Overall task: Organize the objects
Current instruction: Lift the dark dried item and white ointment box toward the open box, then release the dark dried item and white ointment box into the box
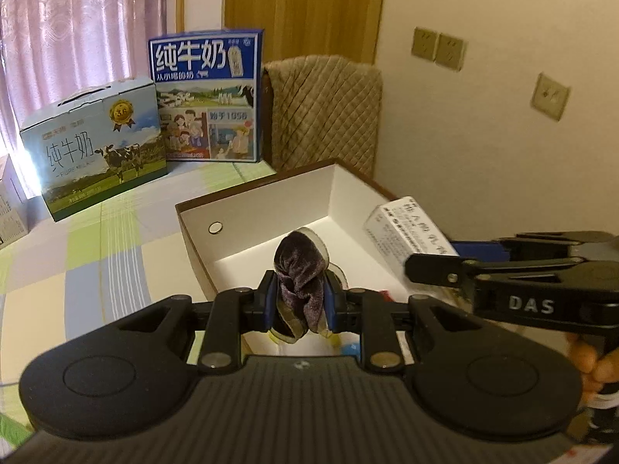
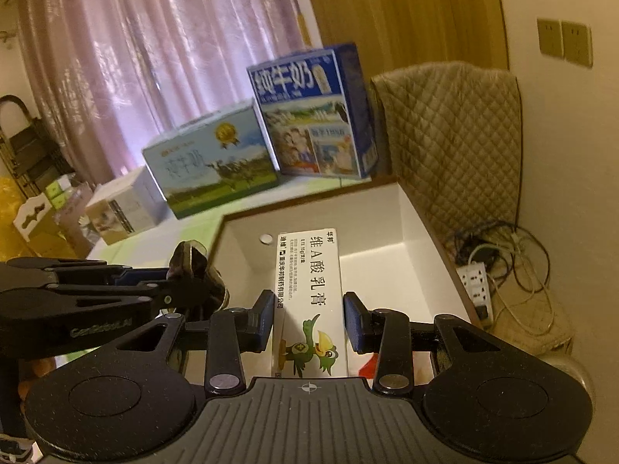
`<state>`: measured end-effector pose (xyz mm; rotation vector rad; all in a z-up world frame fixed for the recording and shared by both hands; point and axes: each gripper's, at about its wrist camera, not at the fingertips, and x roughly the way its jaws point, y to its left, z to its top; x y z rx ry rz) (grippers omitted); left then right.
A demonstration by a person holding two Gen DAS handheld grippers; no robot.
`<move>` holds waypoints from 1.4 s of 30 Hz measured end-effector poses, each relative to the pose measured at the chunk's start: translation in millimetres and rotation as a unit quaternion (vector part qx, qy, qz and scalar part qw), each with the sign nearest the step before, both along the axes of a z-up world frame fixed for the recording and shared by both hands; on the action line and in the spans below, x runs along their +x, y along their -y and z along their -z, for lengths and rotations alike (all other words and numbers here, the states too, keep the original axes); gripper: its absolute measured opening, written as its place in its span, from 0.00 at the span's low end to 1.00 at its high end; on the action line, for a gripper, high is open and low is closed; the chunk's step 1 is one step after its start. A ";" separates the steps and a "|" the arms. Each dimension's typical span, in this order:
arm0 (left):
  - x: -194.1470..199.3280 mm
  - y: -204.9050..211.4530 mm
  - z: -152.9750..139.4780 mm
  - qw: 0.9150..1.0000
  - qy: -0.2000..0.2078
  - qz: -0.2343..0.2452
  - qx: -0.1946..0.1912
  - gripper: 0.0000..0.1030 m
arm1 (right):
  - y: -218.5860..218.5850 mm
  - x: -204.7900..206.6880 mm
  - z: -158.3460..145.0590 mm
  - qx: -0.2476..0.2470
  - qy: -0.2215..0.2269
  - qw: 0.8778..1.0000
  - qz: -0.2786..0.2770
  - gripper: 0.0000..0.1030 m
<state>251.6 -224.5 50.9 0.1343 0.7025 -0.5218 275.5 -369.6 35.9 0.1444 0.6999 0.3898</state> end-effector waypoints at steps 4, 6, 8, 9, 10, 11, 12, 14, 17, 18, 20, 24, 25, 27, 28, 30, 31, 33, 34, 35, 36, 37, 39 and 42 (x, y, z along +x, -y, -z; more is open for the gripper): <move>31.4 12.5 18.8 0.999 -0.032 -0.017 0.017 0.20 | 3.8 25.7 18.0 -0.013 -0.022 1.000 0.010 0.34; 43.4 15.6 26.0 0.999 -0.039 -0.022 0.025 0.20 | 5.4 36.9 25.8 -0.017 -0.030 0.999 0.016 0.34; 54.0 19.8 32.4 0.998 -0.041 -0.027 0.038 0.20 | 5.9 48.4 32.0 -0.020 -0.035 0.999 0.021 0.34; 58.9 21.2 35.4 0.998 -0.042 -0.027 0.043 0.20 | 6.0 52.6 34.6 -0.019 -0.036 0.999 0.024 0.34; 63.0 22.7 38.0 0.998 -0.044 -0.027 0.046 0.20 | 5.7 58.1 36.7 -0.020 -0.039 0.999 0.028 0.34; 67.4 23.7 40.3 0.997 -0.045 -0.029 0.047 0.20 | 5.8 62.5 38.5 -0.020 -0.041 0.998 0.032 0.34; 69.5 25.0 41.2 0.997 -0.044 -0.028 0.049 0.20 | 6.2 66.3 40.2 -0.019 -0.043 0.998 0.033 0.34; 74.6 28.0 43.2 0.997 -0.039 -0.027 0.053 0.20 | 5.4 72.5 41.8 -0.021 -0.041 0.998 0.036 0.34; 80.8 32.2 44.9 0.998 -0.034 -0.024 0.056 0.21 | 5.3 79.4 43.6 -0.027 -0.039 0.998 0.041 0.34; 83.5 33.3 45.7 0.998 -0.035 -0.025 0.056 0.22 | 4.8 81.2 43.9 -0.027 -0.038 0.998 0.043 0.34; 87.0 35.0 46.6 0.998 -0.032 -0.026 0.056 0.23 | 5.2 84.2 44.8 -0.028 -0.038 0.998 0.049 0.34; 90.9 36.9 48.7 0.997 -0.029 -0.032 0.060 0.24 | 5.4 88.6 45.0 -0.031 -0.035 0.997 0.053 0.34; 91.8 37.7 49.2 0.997 -0.029 -0.033 0.063 0.24 | 5.5 89.6 44.8 -0.031 -0.034 0.997 0.054 0.34; 92.4 38.8 49.5 0.997 -0.028 -0.034 0.063 0.25 | 6.7 91.0 44.6 -0.023 -0.031 0.998 0.057 0.34; 92.9 39.2 49.9 0.997 -0.029 -0.033 0.063 0.30 | 7.8 91.4 44.0 -0.016 -0.029 0.998 0.057 0.34; 93.3 39.5 49.7 0.997 -0.028 -0.035 0.060 0.37 | 10.1 91.7 41.2 -0.003 -0.020 0.998 0.061 0.35; 93.3 39.6 49.3 0.997 -0.028 -0.034 0.057 0.44 | 10.5 92.1 39.3 0.001 -0.017 0.998 0.058 0.35; 92.8 39.0 48.4 0.998 -0.029 -0.031 0.050 0.58 | 10.7 91.2 35.3 -0.001 -0.011 0.998 0.060 0.37; 92.1 38.9 47.9 0.998 -0.026 -0.032 0.049 0.63 | 10.8 90.4 33.5 -0.005 -0.009 0.998 0.061 0.38; 90.9 38.8 47.3 0.998 -0.021 -0.032 0.050 0.63 | 11.3 89.6 32.4 -0.005 -0.007 0.998 0.061 0.40; 89.8 38.8 47.0 0.998 -0.018 -0.030 0.051 0.63 | 11.9 88.6 31.3 -0.003 -0.006 0.998 0.061 0.41; 89.3 38.6 46.6 0.998 -0.018 -0.029 0.052 0.63 | 12.2 87.9 30.6 -0.002 -0.007 0.998 0.060 0.42; 88.2 36.8 46.1 0.998 -0.021 -0.028 0.048 0.66 | 13.0 85.1 30.2 0.001 -0.010 0.998 0.058 0.43; 86.3 33.9 45.7 0.998 -0.023 -0.028 0.042 0.69 | 12.5 80.0 30.7 -0.001 -0.014 0.998 0.054 0.46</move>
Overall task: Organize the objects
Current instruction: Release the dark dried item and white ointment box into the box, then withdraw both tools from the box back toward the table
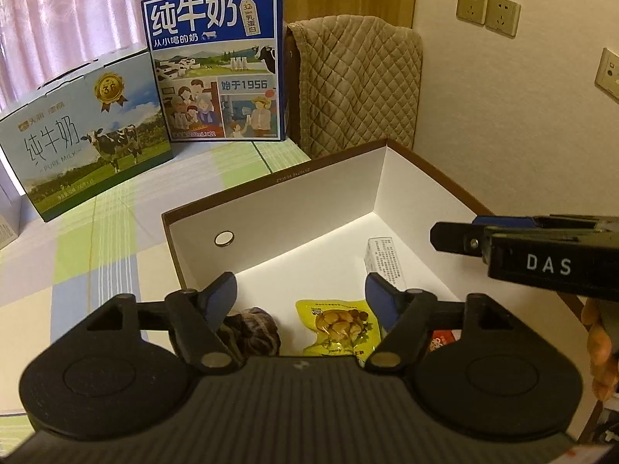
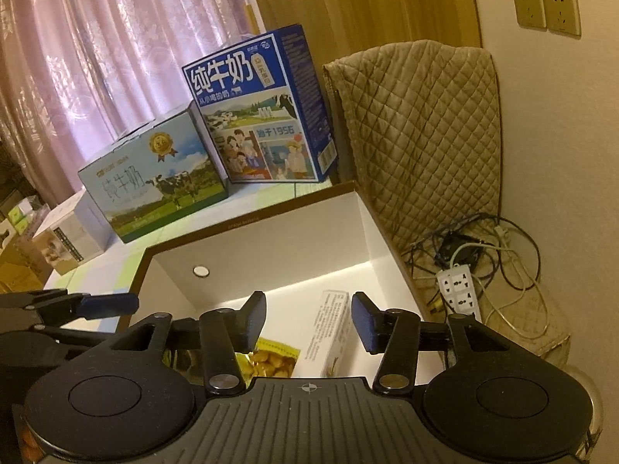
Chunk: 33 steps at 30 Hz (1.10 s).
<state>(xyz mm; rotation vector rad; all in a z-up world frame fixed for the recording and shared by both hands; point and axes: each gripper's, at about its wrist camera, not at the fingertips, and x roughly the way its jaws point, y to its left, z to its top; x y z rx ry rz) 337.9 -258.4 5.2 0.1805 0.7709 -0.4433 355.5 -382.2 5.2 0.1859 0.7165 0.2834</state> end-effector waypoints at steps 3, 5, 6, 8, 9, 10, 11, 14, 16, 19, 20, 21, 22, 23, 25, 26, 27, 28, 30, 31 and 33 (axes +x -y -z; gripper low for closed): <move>-2.5 -2.0 0.6 1.000 -0.003 0.000 -0.001 0.73 | 0.3 -5.6 2.0 0.000 -0.006 1.000 -0.005 0.48; -4.6 -4.0 0.9 1.000 -0.003 -0.001 -0.002 0.73 | 1.8 -10.6 2.4 0.002 -0.009 1.000 -0.005 0.49; -5.6 -5.3 0.8 1.000 -0.003 0.000 -0.003 0.73 | 3.5 -13.0 2.0 0.006 -0.009 1.000 -0.004 0.49; -7.5 -8.0 0.3 1.000 -0.006 -0.002 -0.007 0.74 | 7.7 -18.7 0.3 0.019 -0.007 1.000 0.001 0.51; -8.9 -9.8 -0.2 1.000 -0.008 -0.003 -0.011 0.74 | 9.8 -21.2 -1.2 0.024 -0.007 1.000 0.003 0.51; -10.1 -11.8 -0.8 1.000 -0.011 -0.004 -0.015 0.75 | 11.7 -24.0 -2.8 0.028 -0.006 1.000 0.006 0.52; -11.7 -14.1 -1.8 1.000 -0.013 -0.005 -0.019 0.75 | 13.4 -27.2 -4.7 0.031 -0.005 0.999 0.008 0.53; -17.0 -21.4 -6.1 0.999 -0.016 -0.008 -0.030 0.79 | 17.9 -38.3 -10.6 0.035 0.002 0.999 0.012 0.55; -21.3 -27.8 -9.8 0.999 -0.017 -0.012 -0.038 0.79 | 19.8 -46.5 -15.4 0.039 0.006 0.999 0.015 0.56; -29.7 -41.4 -16.9 0.998 -0.019 -0.020 -0.054 0.79 | 19.0 -61.0 -24.2 0.043 0.016 0.999 0.017 0.57; -33.5 -46.8 -20.0 0.998 -0.019 -0.024 -0.061 0.80 | 17.3 -66.5 -27.4 0.046 0.020 0.999 0.017 0.57; -37.1 -52.3 -22.8 0.997 -0.019 -0.028 -0.067 0.80 | 15.5 -72.3 -30.9 0.048 0.023 0.998 0.018 0.57; -41.0 -58.2 -26.2 0.997 -0.018 -0.032 -0.074 0.81 | 13.2 -77.9 -34.3 0.051 0.026 0.998 0.017 0.58; -45.8 -65.0 -30.0 0.996 -0.017 -0.036 -0.082 0.81 | 9.5 -84.8 -38.2 0.053 0.030 0.998 0.014 0.58; -55.0 -77.4 -36.9 0.995 -0.015 -0.041 -0.091 0.82 | 1.2 -96.4 -44.0 0.053 0.037 0.998 0.006 0.59; -60.3 -84.4 -40.3 0.995 -0.013 -0.046 -0.093 0.82 | -3.4 -102.7 -47.1 0.052 0.041 0.998 0.002 0.59; -65.3 -90.2 -43.3 0.994 -0.012 -0.048 -0.093 0.82 | -8.8 -109.7 -50.1 0.053 0.045 0.998 -0.002 0.59; -71.4 -97.1 -46.8 0.994 -0.010 -0.050 -0.093 0.82 | -14.7 -117.0 -52.8 0.054 0.048 0.997 -0.007 0.59; -82.7 -108.8 -52.7 0.994 -0.004 -0.054 -0.091 0.83 | -26.4 -129.8 -56.3 0.057 0.052 0.997 -0.017 0.60; -88.4 -115.7 -55.4 0.994 -0.001 -0.058 -0.089 0.83 | -33.0 -136.3 -57.7 0.059 0.056 0.996 -0.020 0.60; -101.4 -131.5 -59.8 0.994 0.004 -0.064 -0.089 0.83 | -47.1 -150.8 -60.1 0.065 0.063 0.995 -0.035 0.60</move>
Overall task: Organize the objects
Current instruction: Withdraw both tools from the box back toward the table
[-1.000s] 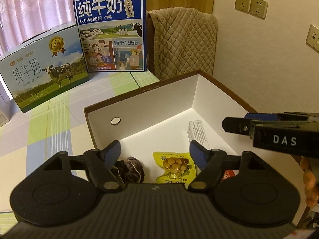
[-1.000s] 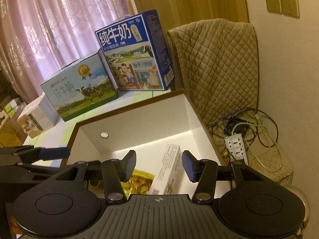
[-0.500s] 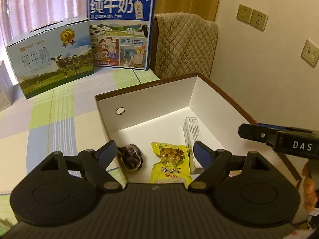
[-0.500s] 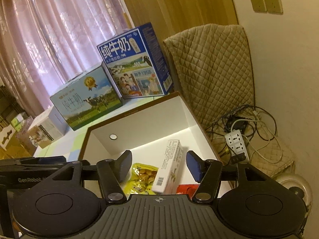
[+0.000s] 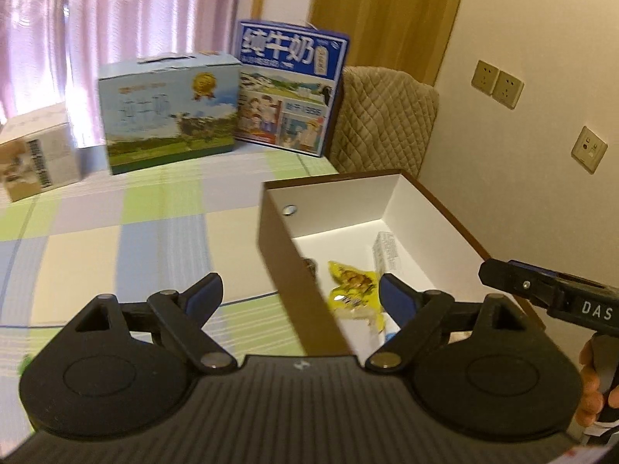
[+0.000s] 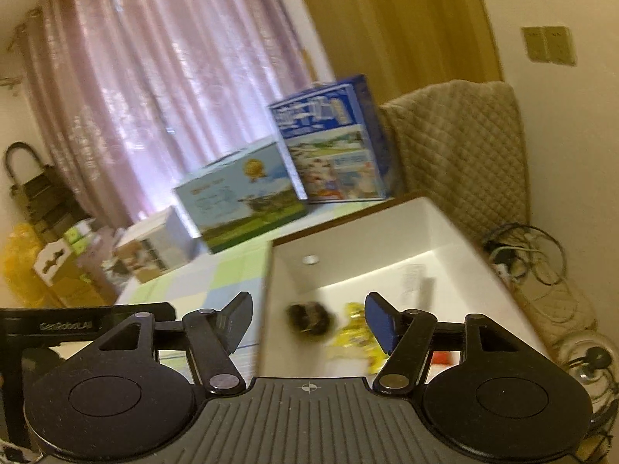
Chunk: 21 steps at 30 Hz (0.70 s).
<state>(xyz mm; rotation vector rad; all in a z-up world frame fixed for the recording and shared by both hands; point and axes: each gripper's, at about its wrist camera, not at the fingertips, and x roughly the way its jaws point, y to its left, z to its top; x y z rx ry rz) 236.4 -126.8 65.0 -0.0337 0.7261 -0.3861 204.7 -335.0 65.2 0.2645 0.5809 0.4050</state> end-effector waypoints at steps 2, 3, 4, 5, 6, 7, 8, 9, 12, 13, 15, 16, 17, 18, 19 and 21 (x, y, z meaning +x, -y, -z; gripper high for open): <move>-12.2 -17.6 -2.3 1.000 0.002 -0.012 0.000 0.83 | -16.9 -13.3 -1.2 0.004 0.005 1.000 -0.019 0.60; -18.1 -26.0 -2.7 1.000 0.002 -0.018 0.000 0.83 | -25.0 -19.4 -0.7 0.006 0.006 1.000 -0.027 0.60; -23.3 -33.5 -2.7 1.000 0.000 -0.023 0.001 0.83 | -32.2 -24.1 0.0 0.007 0.006 0.999 -0.033 0.60; -29.0 -42.0 -2.3 1.000 -0.002 -0.028 0.000 0.83 | -40.3 -28.9 1.0 0.008 0.006 0.999 -0.040 0.60; -34.6 -50.4 -2.0 0.999 -0.003 -0.032 0.000 0.83 | -49.7 -33.7 2.6 0.010 0.003 0.999 -0.050 0.60; -40.2 -58.6 -1.5 0.999 -0.004 -0.036 -0.002 0.84 | -55.3 -36.8 5.3 0.011 0.000 0.998 -0.056 0.60; -46.8 -67.8 -0.8 0.999 -0.003 -0.043 -0.002 0.84 | -62.9 -40.0 7.1 0.012 -0.002 0.998 -0.063 0.60; -51.8 -75.3 0.3 0.999 -0.003 -0.048 -0.002 0.85 | -71.0 -43.1 9.3 0.011 -0.005 0.997 -0.070 0.60; -66.6 -98.2 4.5 0.998 -0.007 -0.064 0.001 0.86 | -91.1 -47.6 17.1 0.003 -0.012 0.996 -0.085 0.61; -70.8 -104.6 6.2 0.998 -0.008 -0.068 0.003 0.86 | -97.0 -47.8 20.7 0.001 -0.016 0.996 -0.089 0.60; -76.7 -117.0 10.5 0.997 -0.013 -0.078 0.003 0.86 | -109.1 -46.8 28.8 0.001 -0.029 0.995 -0.096 0.60; -79.3 -123.5 13.3 0.996 -0.016 -0.087 0.003 0.86 | -114.3 -46.0 33.0 0.001 -0.035 0.994 -0.100 0.61; -81.3 -129.3 16.2 0.995 -0.018 -0.093 0.004 0.86 | -120.9 -44.9 36.9 0.001 -0.039 0.994 -0.104 0.61; -82.7 -134.4 18.7 0.995 -0.020 -0.099 0.006 0.86 | -125.7 -44.2 40.1 -0.001 -0.042 0.993 -0.108 0.61; -83.5 -140.0 21.9 0.994 -0.023 -0.106 0.008 0.86 | -130.9 -43.5 43.2 -0.005 -0.044 0.993 -0.111 0.61; -84.8 -150.3 28.0 0.992 -0.029 -0.119 0.011 0.86 | -142.1 -41.8 49.5 -0.016 -0.045 0.992 -0.116 0.61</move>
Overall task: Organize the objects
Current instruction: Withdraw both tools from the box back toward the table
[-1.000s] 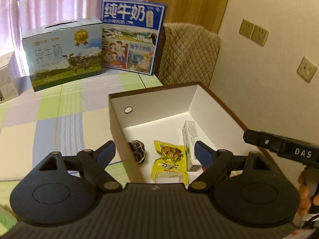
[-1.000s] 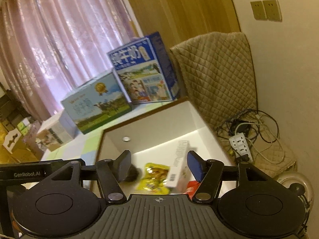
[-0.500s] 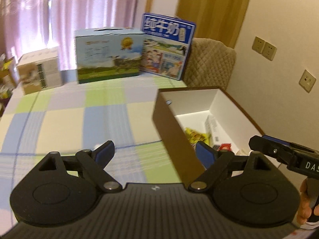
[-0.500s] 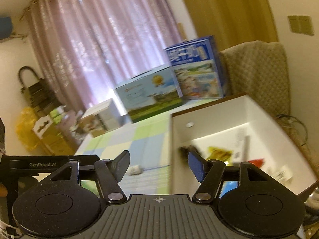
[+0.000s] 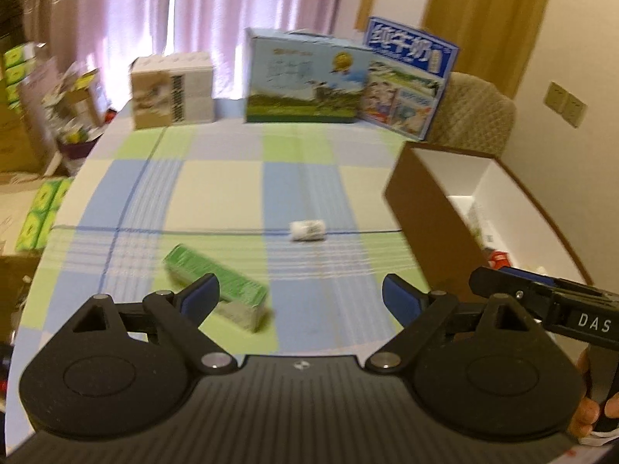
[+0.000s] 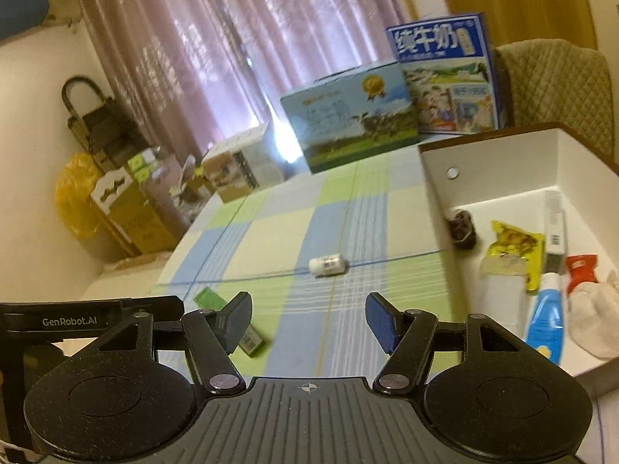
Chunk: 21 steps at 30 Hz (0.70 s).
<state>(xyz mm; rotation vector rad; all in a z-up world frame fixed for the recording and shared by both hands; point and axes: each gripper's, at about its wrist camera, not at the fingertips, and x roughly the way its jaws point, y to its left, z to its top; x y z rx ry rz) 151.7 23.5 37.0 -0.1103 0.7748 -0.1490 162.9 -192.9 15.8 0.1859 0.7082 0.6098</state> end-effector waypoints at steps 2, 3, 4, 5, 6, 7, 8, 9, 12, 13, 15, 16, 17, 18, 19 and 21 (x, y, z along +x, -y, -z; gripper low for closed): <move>1.7 -10.2 6.7 1.000 -0.009 -0.012 0.001 0.86 | -9.7 2.4 7.1 -0.009 -0.002 1.000 0.002 0.61; 2.7 -14.4 9.9 1.000 -0.014 -0.018 0.001 0.86 | -15.7 4.9 11.2 -0.013 -0.003 1.000 0.001 0.61; 4.2 -18.1 13.0 1.000 -0.018 -0.022 0.003 0.86 | -20.9 7.5 15.7 -0.017 -0.005 1.000 0.001 0.61; 5.7 -21.1 16.5 0.999 -0.022 -0.027 0.005 0.86 | -26.0 9.6 20.1 -0.022 -0.008 1.000 0.002 0.61; 7.8 -23.4 20.4 0.999 -0.027 -0.031 0.009 0.86 | -31.3 13.1 25.2 -0.027 -0.010 1.000 0.002 0.61; 9.6 -25.4 24.2 0.999 -0.031 -0.035 0.012 0.86 | -35.4 15.8 30.3 -0.034 -0.012 0.999 0.001 0.61; 11.7 -27.3 28.1 0.999 -0.034 -0.038 0.016 0.86 | -40.3 19.1 35.6 -0.043 -0.016 0.999 0.001 0.61; 13.8 -29.0 31.8 0.998 -0.036 -0.041 0.018 0.86 | -45.3 23.1 41.4 -0.053 -0.022 0.998 -0.001 0.61; 24.6 -31.1 45.4 0.997 -0.052 -0.049 0.020 0.86 | -55.9 36.1 58.6 -0.078 -0.039 0.996 0.004 0.61; 28.0 -31.2 49.7 0.997 -0.054 -0.051 0.021 0.86 | -57.7 41.6 64.2 -0.083 -0.046 0.995 0.009 0.61; 36.0 -30.4 58.7 0.996 -0.063 -0.056 0.020 0.86 | -60.8 52.1 75.2 -0.088 -0.056 0.995 0.013 0.61; 39.4 -30.2 62.4 0.996 -0.066 -0.056 0.018 0.86 | -62.1 56.7 80.3 -0.090 -0.059 0.994 0.015 0.60; 44.0 -28.5 67.1 0.996 -0.071 -0.057 0.018 0.86 | -63.3 61.0 85.1 -0.093 -0.061 0.994 0.017 0.60; 48.1 -27.0 70.7 0.995 -0.075 -0.058 0.019 0.86 | -64.4 65.2 90.1 -0.096 -0.063 0.993 0.018 0.61; 52.3 -25.4 74.5 0.995 -0.079 -0.058 0.019 0.86 | -65.2 69.2 94.1 -0.098 -0.065 0.993 0.018 0.61; 64.0 -21.7 81.8 0.994 -0.090 -0.065 0.022 0.86 | -66.5 75.9 102.9 -0.104 -0.073 0.992 0.017 0.60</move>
